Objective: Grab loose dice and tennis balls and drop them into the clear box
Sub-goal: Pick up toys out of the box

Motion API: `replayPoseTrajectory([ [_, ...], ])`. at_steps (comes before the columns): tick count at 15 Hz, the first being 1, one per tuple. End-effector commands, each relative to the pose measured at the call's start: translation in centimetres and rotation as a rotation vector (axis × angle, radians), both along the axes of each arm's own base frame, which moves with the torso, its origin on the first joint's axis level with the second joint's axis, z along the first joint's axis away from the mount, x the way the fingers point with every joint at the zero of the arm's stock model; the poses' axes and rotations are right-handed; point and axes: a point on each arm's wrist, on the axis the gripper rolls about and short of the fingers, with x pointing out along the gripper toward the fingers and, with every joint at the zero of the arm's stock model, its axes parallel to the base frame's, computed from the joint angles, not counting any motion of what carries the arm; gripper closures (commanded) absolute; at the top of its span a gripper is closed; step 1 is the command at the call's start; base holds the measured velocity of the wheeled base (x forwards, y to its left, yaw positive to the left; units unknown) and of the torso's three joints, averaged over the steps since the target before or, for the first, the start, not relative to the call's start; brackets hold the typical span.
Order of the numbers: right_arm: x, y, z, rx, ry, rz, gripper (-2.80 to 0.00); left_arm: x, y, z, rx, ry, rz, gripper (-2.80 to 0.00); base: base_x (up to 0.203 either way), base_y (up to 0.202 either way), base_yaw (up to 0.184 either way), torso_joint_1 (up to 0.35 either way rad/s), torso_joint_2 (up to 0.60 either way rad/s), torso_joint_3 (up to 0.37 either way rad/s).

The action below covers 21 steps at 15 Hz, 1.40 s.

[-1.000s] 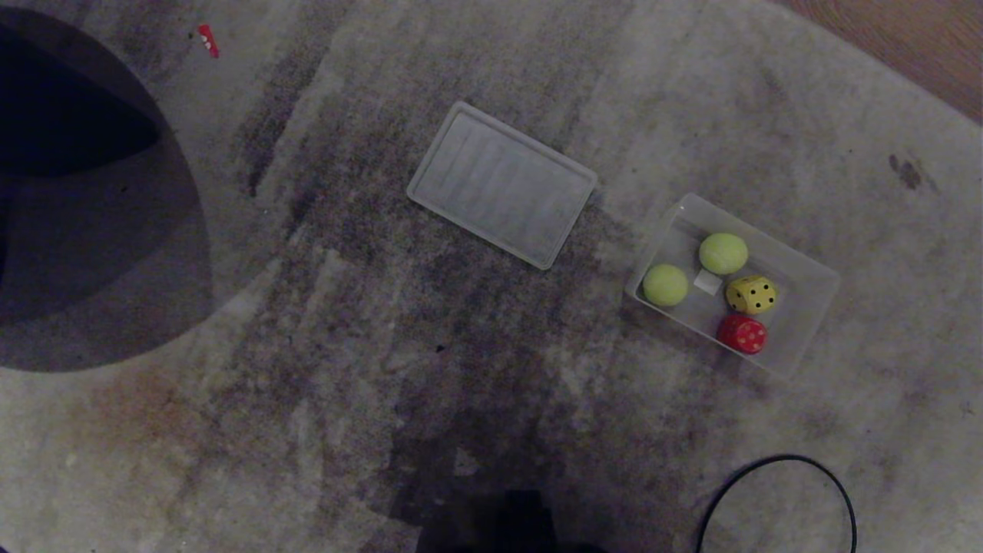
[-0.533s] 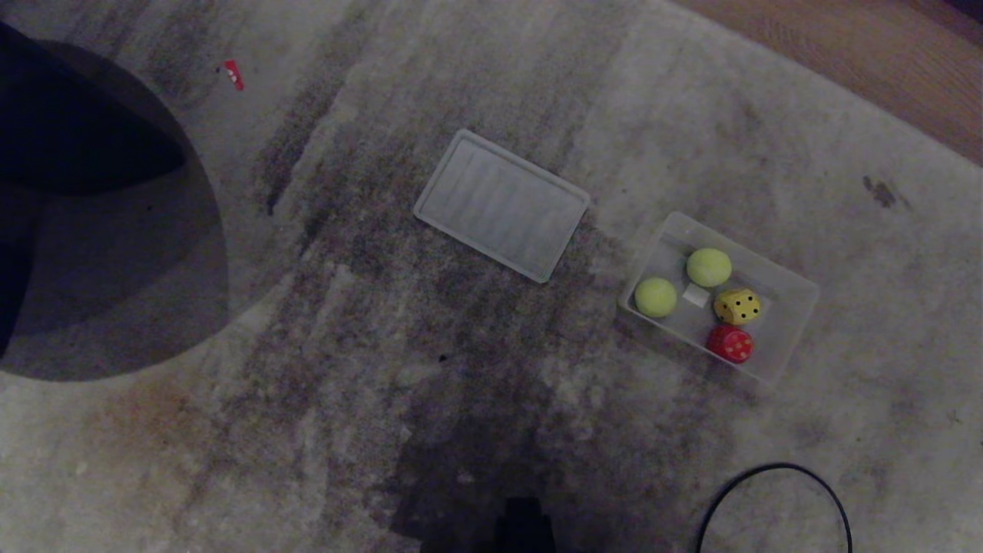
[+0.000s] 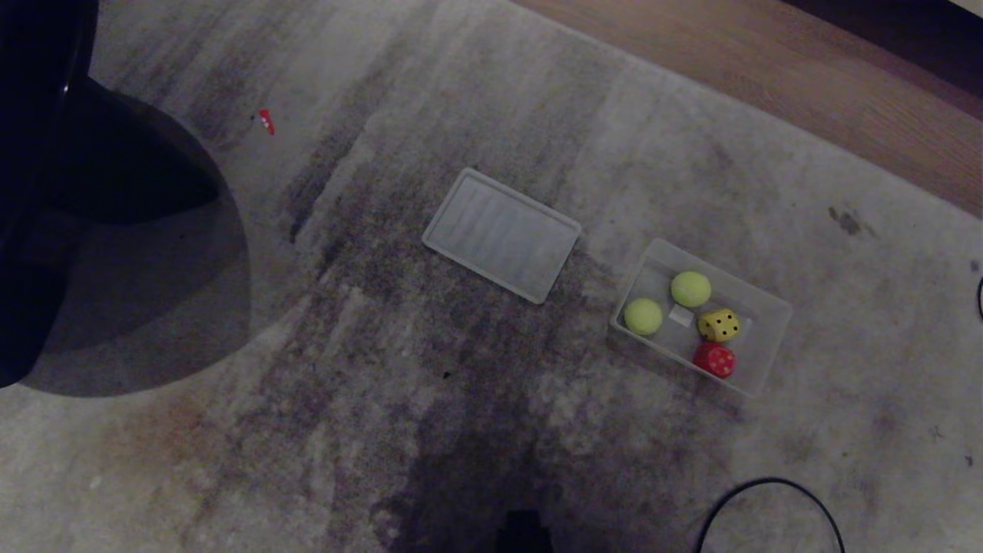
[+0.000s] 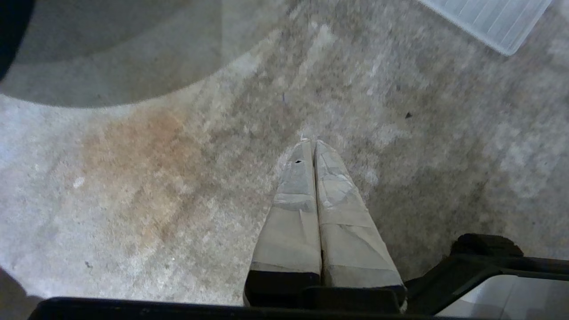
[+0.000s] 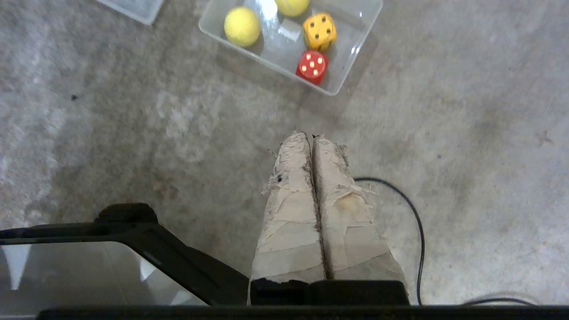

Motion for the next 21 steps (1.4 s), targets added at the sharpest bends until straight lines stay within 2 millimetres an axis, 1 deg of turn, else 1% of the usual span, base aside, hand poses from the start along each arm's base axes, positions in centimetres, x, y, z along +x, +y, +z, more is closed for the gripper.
replayPoseTrajectory([
  [1, 0.02, 0.00, 0.01, 0.000, 0.003, 0.000, 0.00, 0.02, 0.00, -0.04, -0.001, 0.002, 0.000, 0.00, 0.000, 0.000, 0.000, 0.002, 0.00, 0.203],
  [21, 0.02, 0.00, 0.01, 0.001, 0.003, 0.000, 0.00, 0.02, 0.00, -0.04, -0.003, 0.002, 0.000, 0.00, 0.000, 0.000, 0.000, 0.002, 0.00, 0.203],
])
